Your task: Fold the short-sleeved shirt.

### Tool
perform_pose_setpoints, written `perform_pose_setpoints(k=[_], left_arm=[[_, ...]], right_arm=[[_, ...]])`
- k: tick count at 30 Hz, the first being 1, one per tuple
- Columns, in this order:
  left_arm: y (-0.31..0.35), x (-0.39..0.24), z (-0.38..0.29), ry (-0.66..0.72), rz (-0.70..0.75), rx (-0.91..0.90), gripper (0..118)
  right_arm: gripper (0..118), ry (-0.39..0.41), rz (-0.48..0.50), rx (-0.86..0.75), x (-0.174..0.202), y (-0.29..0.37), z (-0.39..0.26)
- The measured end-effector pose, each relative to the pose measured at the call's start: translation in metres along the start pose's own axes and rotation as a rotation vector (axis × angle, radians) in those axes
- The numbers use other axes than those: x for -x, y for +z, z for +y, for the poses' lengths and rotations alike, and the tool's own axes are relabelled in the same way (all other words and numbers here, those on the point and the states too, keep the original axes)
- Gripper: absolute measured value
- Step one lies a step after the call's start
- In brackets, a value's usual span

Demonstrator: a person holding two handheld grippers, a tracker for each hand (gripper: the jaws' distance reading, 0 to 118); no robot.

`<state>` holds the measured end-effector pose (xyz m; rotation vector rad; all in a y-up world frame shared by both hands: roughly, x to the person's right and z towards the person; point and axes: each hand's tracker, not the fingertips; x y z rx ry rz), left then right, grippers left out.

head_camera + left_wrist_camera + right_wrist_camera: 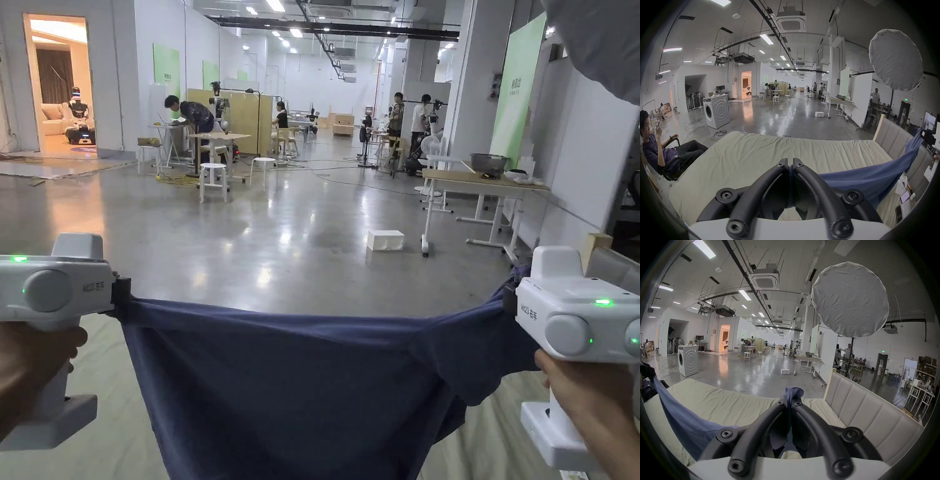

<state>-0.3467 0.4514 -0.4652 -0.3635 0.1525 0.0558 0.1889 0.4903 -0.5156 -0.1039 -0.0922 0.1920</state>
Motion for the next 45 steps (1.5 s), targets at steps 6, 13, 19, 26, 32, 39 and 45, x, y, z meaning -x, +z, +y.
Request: perform_pose_setpoints(k=[6, 13, 19, 26, 32, 39, 45], left_arm=[[-0.027, -0.028, 0.065, -0.024, 0.014, -0.041, 5], [-0.050, -0.056, 0.134, -0.030, 0.036, -0.083, 5], [-0.083, -0.040, 0.151, -0.052, 0.053, -0.140, 5], [-0.076, -0.061, 0.140, -0.069, 0.034, -0.157, 5], [-0.068, -0.062, 0.122, -0.095, 0.010, -0.114, 5], [-0.024, -0.024, -0.014, -0.023, -0.022, -0.030, 5], [0.027, 0.006, -0.081, -0.038, -0.042, 0.021, 5]], right_arm=[[3, 0.021, -0.026, -0.035, 0.003, -0.043, 0.040], [3, 0.007, -0.059, -0.075, 0.001, -0.083, 0.078], [3, -0.025, -0.086, -0.105, -0.007, -0.098, 0.095], [3, -0.018, -0.096, -0.089, -0.008, -0.091, 0.068], [3, -0.034, -0.075, -0.022, -0.008, -0.061, 0.011], [3, -0.017, -0.051, 0.055, -0.005, 0.005, -0.057], [3, 0.027, -0.023, 0.072, -0.001, 0.085, -0.097]])
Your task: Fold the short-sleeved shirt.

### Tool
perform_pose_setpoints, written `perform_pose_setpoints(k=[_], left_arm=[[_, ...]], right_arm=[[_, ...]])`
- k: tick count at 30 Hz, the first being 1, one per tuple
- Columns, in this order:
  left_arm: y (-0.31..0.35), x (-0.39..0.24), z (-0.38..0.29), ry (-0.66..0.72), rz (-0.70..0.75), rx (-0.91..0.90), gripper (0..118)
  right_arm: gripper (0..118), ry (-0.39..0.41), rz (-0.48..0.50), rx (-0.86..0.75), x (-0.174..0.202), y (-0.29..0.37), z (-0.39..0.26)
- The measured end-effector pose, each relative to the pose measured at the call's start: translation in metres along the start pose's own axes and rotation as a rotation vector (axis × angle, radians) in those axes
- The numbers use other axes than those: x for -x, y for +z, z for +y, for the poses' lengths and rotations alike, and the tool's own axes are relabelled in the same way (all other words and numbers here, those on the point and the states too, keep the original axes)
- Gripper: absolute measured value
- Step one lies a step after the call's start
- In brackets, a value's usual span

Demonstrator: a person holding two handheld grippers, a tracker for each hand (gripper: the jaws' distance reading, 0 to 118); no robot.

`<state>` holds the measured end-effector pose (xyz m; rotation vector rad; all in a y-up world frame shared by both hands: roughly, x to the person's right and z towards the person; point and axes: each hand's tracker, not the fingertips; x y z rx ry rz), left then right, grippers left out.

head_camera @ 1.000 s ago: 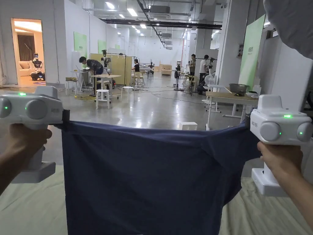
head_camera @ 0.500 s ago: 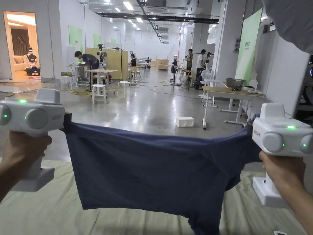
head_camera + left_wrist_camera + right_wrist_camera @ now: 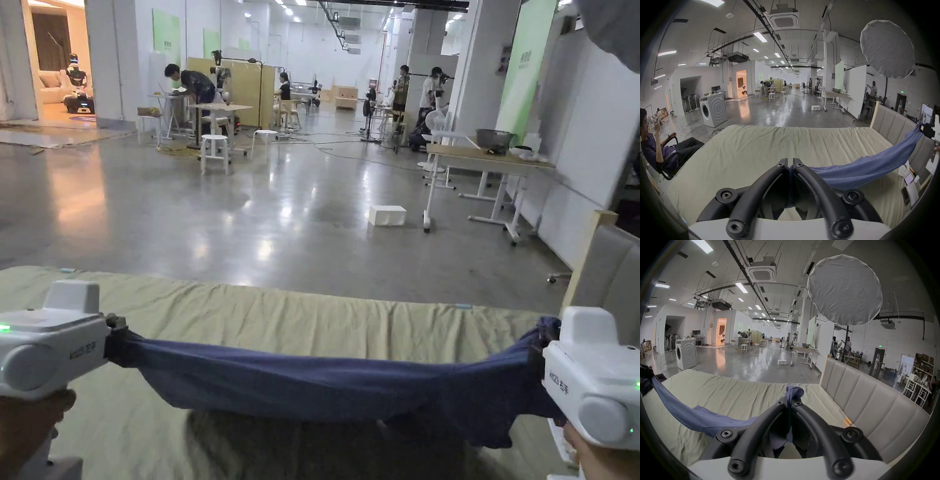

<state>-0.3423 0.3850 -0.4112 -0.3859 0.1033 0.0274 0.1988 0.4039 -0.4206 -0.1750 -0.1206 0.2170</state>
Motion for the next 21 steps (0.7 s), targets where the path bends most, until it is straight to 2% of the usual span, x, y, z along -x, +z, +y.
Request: perform_pose_setpoints(k=[2, 3, 4, 6, 7, 10, 11, 12, 13, 15, 21], left_arm=[[0.012, 0.011, -0.017, 0.000, -0.002, 0.020, 5], [0.021, 0.016, -0.027, 0.003, -0.002, 0.028, 5], [0.029, 0.021, -0.035, 0.002, -0.012, 0.034, 5], [0.047, 0.018, -0.054, 0.004, -0.013, 0.053, 5], [0.054, 0.021, -0.062, -0.003, -0.016, 0.077, 5], [0.075, 0.022, -0.094, 0.001, -0.013, 0.118, 5], [0.080, 0.024, -0.105, 0.009, -0.008, 0.137, 5], [0.084, 0.025, -0.117, 0.004, -0.011, 0.171, 5], [0.089, 0.023, -0.128, 0.003, -0.005, 0.198, 5], [0.094, 0.022, -0.153, 0.006, -0.010, 0.260, 5], [0.082, 0.021, -0.219, 0.021, 0.007, 0.443, 5]], right_arm=[[3, -0.032, 0.018, 0.049, -0.001, 0.020, -0.016], [3, -0.007, 0.021, 0.027, -0.001, 0.032, -0.021], [3, -0.059, 0.042, 0.103, 0.000, 0.040, -0.033], [3, -0.007, 0.043, 0.089, 0.001, 0.060, -0.045], [3, -0.030, 0.054, 0.130, 0.001, 0.068, -0.054], [3, -0.022, 0.069, 0.175, 0.003, 0.094, -0.076], [3, -0.004, 0.098, 0.214, 0.004, 0.100, -0.086], [3, -0.020, 0.105, 0.258, 0.006, 0.106, -0.098], [3, 0.016, 0.100, 0.274, 0.008, 0.111, -0.106], [3, 0.033, 0.118, 0.348, 0.012, 0.119, -0.128], [3, 0.089, 0.166, 0.572, 0.030, 0.124, -0.202]])
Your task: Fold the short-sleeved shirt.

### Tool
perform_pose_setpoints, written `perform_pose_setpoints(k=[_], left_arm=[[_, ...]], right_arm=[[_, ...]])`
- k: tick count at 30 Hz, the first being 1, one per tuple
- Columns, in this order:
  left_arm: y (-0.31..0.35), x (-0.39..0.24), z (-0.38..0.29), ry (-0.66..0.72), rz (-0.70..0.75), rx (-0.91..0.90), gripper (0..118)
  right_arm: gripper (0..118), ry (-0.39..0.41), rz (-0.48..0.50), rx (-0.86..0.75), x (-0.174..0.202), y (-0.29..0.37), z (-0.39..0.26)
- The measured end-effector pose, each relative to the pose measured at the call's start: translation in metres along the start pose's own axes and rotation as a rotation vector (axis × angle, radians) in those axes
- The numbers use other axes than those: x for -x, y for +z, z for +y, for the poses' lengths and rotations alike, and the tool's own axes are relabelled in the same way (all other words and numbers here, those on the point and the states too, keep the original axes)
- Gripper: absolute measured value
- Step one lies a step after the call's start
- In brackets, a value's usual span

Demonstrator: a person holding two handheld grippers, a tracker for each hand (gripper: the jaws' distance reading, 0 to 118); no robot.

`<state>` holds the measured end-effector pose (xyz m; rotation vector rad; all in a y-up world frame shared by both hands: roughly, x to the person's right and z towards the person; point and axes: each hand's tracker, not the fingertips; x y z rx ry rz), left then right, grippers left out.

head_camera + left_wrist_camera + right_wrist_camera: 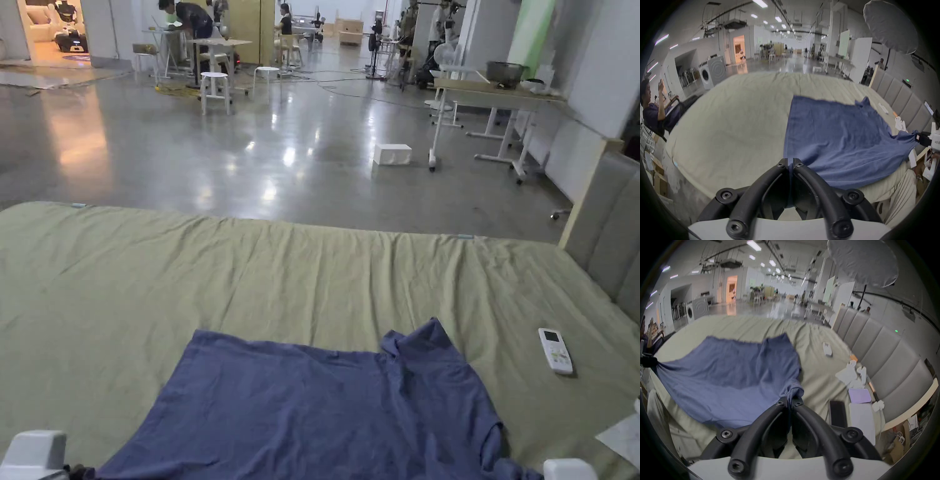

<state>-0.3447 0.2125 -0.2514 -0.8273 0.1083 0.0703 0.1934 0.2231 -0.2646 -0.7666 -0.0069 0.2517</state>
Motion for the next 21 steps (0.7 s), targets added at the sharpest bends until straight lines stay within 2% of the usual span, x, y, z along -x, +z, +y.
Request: perform_pose_setpoints(k=[5, 7, 13, 15, 16, 18, 19, 21], left_arm=[[-0.043, -0.006, -0.027, -0.054, 0.039, 0.185, 5], [-0.057, -0.007, -0.035, -0.062, 0.046, 0.261, 5], [-0.081, -0.007, -0.038, -0.075, 0.068, 0.312, 5], [-0.081, -0.010, -0.034, -0.086, 0.072, 0.307, 11], [-0.080, -0.010, -0.032, -0.090, 0.077, 0.296, 23], [-0.077, -0.014, -0.025, -0.088, 0.082, 0.258, 52], [-0.075, -0.017, -0.020, -0.080, 0.071, 0.221, 65], [-0.069, -0.023, -0.009, -0.066, 0.049, 0.138, 67]], right_arm=[[3, 0.041, -0.009, 0.160, 0.010, -0.040, -0.038], [3, 0.038, -0.003, 0.204, 0.009, -0.056, -0.048], [7, -0.009, -0.003, 0.228, 0.009, -0.073, -0.062], [24, -0.026, -0.028, 0.211, 0.011, -0.069, -0.059], [44, -0.030, -0.040, 0.195, 0.011, -0.066, -0.055], [73, -0.057, -0.045, 0.128, 0.012, -0.057, -0.044], [79, -0.073, -0.037, 0.089, 0.012, -0.053, -0.037], [79, -0.078, -0.029, 0.012, 0.015, -0.043, -0.020]])
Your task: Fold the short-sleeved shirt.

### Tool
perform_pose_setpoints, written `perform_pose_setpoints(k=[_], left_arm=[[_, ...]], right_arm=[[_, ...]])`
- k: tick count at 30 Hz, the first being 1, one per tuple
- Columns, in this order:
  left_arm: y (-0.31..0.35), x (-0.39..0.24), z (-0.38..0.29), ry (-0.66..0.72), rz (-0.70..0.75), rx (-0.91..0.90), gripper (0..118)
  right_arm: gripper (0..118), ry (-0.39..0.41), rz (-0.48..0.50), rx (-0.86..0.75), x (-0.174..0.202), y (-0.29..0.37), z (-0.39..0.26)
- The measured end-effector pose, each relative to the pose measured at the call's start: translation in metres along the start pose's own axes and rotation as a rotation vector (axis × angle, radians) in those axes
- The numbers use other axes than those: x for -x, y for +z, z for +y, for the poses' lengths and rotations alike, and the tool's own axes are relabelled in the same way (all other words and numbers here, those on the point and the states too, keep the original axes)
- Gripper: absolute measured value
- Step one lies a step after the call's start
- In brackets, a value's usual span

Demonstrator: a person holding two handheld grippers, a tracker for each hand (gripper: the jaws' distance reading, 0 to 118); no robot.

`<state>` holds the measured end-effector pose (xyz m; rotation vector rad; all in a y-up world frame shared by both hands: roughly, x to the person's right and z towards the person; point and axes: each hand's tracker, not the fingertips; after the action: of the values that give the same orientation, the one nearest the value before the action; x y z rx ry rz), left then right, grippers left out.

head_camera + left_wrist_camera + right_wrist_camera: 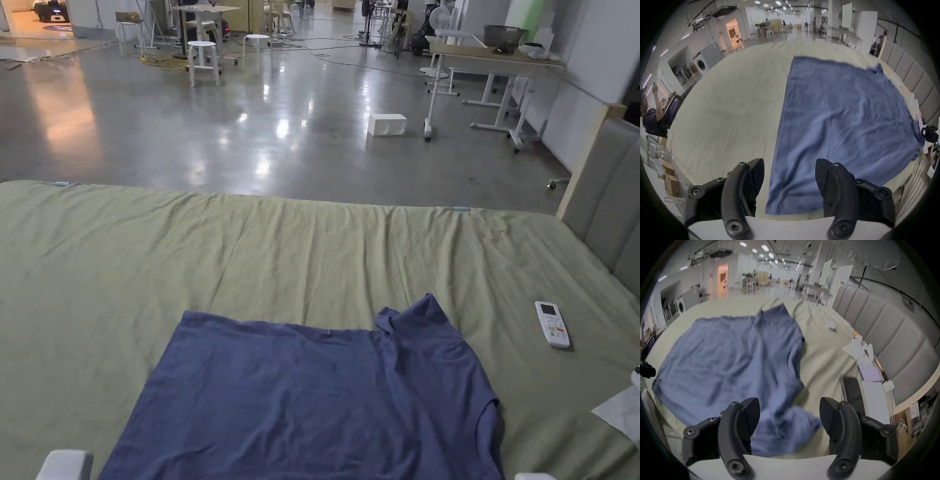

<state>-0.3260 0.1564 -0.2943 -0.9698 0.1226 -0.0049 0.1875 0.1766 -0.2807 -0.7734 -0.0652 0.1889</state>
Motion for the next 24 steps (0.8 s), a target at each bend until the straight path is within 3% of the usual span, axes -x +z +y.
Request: perform_pose_setpoints(k=[3, 13, 15, 16, 17, 19, 22, 24], left_arm=[[0.015, -0.014, 0.019, 0.008, -0.021, -0.155, 67], [0.067, -0.075, 0.064, 0.016, 0.002, -0.618, 60], [0.074, -0.082, 0.069, 0.036, 0.005, -0.673, 49], [0.076, -0.085, 0.070, 0.037, 0.010, -0.688, 36], [0.077, -0.088, 0.071, 0.030, 0.018, -0.693, 24], [0.075, -0.089, 0.074, 0.026, 0.029, -0.700, 11], [0.074, -0.084, 0.076, 0.049, -0.012, -0.705, 4], [0.070, -0.083, 0.077, 0.074, 0.022, -0.731, 0]], right_arm=[[82, 0.028, -0.013, -0.144, 0.014, 0.017, 0.027], [79, -0.030, -0.002, -0.545, 0.062, 0.039, 0.081], [68, -0.057, -0.007, -0.595, 0.067, 0.041, 0.086], [55, -0.094, -0.002, -0.599, 0.069, 0.040, 0.086], [43, -0.071, -0.025, -0.631, 0.070, 0.039, 0.089], [20, -0.064, -0.039, -0.642, 0.071, 0.037, 0.092], [1, -0.087, -0.038, -0.663, 0.067, 0.033, 0.098], [0, -0.103, -0.038, -0.677, 0.063, 0.030, 0.101]])
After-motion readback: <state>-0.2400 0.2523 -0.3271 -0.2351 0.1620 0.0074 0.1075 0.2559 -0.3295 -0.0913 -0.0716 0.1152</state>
